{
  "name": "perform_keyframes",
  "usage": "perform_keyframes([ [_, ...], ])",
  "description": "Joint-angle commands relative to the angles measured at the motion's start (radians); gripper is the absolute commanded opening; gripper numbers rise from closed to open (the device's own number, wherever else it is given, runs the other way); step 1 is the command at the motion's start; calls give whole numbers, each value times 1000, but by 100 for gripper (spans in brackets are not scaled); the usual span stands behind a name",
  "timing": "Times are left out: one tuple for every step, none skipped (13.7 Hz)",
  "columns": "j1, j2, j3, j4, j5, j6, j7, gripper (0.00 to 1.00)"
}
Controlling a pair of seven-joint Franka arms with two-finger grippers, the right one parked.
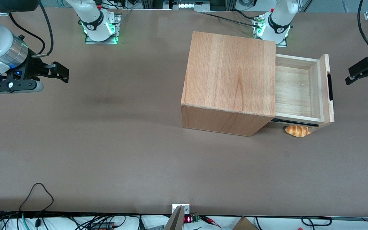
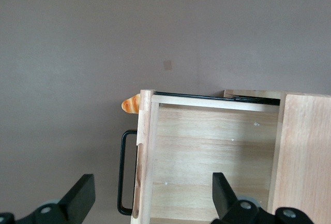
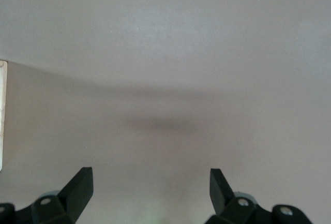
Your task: Open top drawer with left arm
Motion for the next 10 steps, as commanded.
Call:
perform_keyframes([
  [-18, -101, 6, -116, 30, 55, -13, 100],
  [-18, -126, 6, -159, 30, 82, -14, 100],
  [-21, -130, 6, -171, 30, 88, -15, 100],
  [-27, -129, 8, -170, 30, 87, -15, 100],
  [-27, -127, 9, -164, 30, 82, -16, 100],
  [-26, -126, 11, -161, 30, 73, -16, 100],
  [-23, -123, 11, -159, 30, 68, -15, 100],
  [-20, -121, 12, -156, 30, 70, -19, 100],
  [-17, -118, 12, -156, 33, 70, -18, 100],
  [-17, -117, 9, -156, 51, 70, -19, 100],
])
